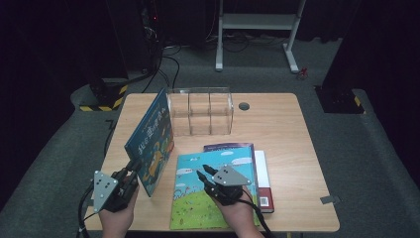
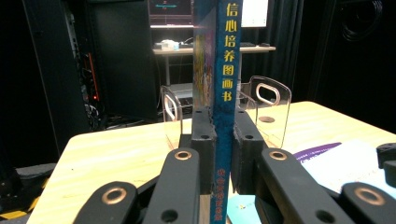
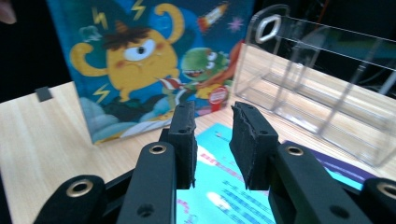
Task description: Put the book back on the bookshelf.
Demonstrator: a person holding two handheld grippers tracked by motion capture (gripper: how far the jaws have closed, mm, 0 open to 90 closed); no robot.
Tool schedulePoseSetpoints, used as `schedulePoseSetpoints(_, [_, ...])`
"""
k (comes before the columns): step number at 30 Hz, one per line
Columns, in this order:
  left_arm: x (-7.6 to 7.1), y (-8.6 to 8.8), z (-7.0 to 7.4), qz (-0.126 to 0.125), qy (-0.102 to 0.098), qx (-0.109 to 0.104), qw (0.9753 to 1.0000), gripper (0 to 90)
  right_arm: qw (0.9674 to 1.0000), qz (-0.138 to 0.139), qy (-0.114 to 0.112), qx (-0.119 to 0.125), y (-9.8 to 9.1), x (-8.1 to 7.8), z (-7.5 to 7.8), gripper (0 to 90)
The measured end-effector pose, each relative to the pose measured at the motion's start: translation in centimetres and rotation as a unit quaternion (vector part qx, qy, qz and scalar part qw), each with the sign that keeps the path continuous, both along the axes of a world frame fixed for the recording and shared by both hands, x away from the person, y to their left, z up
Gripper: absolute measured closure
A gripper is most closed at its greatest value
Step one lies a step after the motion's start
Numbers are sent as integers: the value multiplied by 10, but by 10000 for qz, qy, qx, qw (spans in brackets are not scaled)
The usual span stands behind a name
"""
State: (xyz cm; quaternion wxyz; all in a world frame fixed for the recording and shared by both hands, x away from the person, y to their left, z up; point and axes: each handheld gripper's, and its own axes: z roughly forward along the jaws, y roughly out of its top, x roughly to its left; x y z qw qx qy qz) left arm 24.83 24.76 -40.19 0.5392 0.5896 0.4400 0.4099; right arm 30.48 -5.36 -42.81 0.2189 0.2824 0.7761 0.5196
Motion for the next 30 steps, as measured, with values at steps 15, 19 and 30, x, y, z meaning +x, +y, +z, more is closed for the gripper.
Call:
schedulePoseSetpoints(15, [3,10,2,-25,131,-88,9999,820,9990,-446,-1,50,-36,2,2,691])
schedulePoseSetpoints(19, [6,9,4,-31,164,-85,9998,818,9985,-540,-14,78,-43,0,2,691])
schedulePoseSetpoints(30, [11,8,5,-59,160,-79,9998,802,9975,-708,-21,75,-53,-2,2,691])
